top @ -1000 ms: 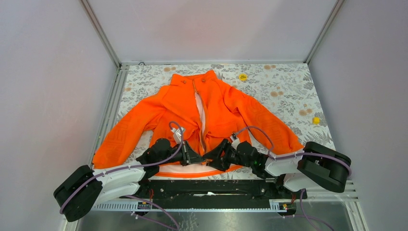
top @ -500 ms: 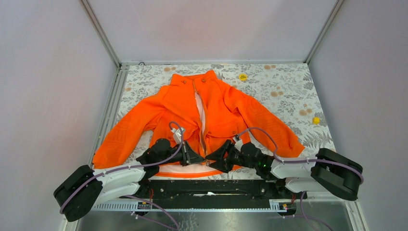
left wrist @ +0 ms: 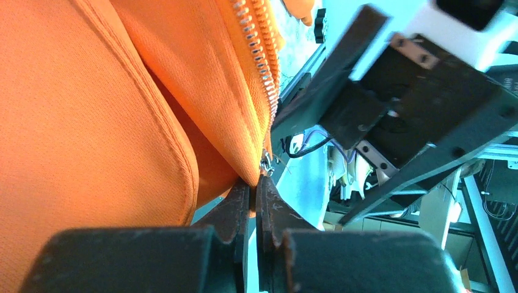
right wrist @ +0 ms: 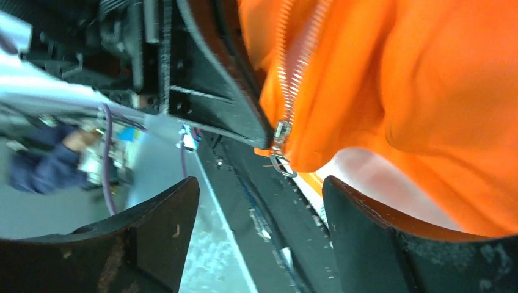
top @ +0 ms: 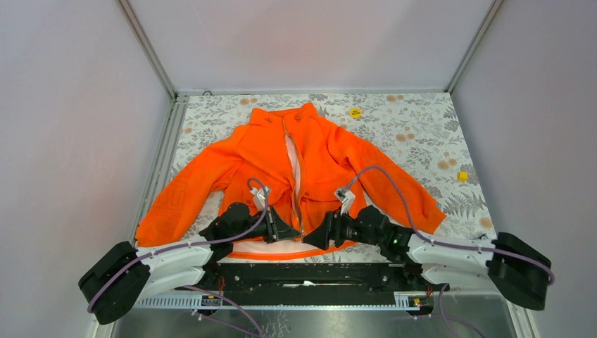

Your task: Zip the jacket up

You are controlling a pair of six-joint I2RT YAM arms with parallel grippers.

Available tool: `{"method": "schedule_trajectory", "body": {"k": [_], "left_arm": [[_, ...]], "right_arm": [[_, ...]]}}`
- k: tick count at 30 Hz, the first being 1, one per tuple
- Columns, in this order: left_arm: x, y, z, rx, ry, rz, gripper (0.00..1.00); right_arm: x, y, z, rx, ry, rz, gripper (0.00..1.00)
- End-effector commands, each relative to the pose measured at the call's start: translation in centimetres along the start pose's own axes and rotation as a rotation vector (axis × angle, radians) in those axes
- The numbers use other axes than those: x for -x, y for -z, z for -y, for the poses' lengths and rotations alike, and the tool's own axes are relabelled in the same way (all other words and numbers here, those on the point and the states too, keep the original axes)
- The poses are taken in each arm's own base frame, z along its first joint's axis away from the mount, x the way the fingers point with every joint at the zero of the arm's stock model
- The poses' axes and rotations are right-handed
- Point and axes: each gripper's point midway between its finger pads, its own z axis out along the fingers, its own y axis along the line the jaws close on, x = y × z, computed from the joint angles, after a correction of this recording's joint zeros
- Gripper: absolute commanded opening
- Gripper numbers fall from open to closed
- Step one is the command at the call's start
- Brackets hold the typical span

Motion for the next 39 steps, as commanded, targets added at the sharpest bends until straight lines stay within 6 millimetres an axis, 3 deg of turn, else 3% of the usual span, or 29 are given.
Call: {"method": "schedule_trajectory", "body": {"k": [1,5,8,11,14,16,18,22,27,32,39], "left_arm": [[0.3,0.1,2.3,-0.069,0.004,-0.011,0.0],[0.1,0.1,2.4,-0.041,0.065,-0.034,0.0],[0.2,0.1,2.2,-0.028,0.119,-0.03,0.0],[0.2,0.3,2.0,-0.029,0.172,-0.034,0.0],[0.1,0.4,2.2,-0.051,0.23,-0.036,0.0],[0.1,0.5,2.3,-0.059,0.261,-0.041,0.0],[0.2,0.4,2.1,-0.055,0.275,-0.042,0.0],[0.0,0.4,1.7,-0.053,0.292,-0.041,0.0],[-0.2,0.4,1.5,-0.051,0.301,-0.05,0.0],[-0.1,0.5,1.5,-0.053,0.304,-0.042,0.0],[-0.2,0.6,1.7,-0.064,0.299,-0.053,0.0]], "right_arm": [[2.1,1.0,-0.9,0.027,0.651,0.0,0.81],[3.2,1.4,-0.5,0.013,0.982,-0.024,0.87],[3.6,1.5,-2.8,0.119,1.243,0.045,0.92],[4.7,1.8,-4.2,0.086,1.533,0.16,0.94],[5.7,1.8,-5.2,0.052,1.702,0.225,0.91],[4.9,2.0,-6.7,0.107,1.766,0.28,0.88],[4.0,2.0,-6.3,0.107,1.85,0.277,0.81],[1.7,1.5,-5.0,0.117,1.921,0.214,0.74],[-0.1,1.0,-3.3,0.08,2.0,0.146,0.79],[1.1,0.5,-3.6,-0.001,2.02,0.25,0.82],[1.2,-0.8,-3.1,-0.043,2.047,0.259,0.81]]}}
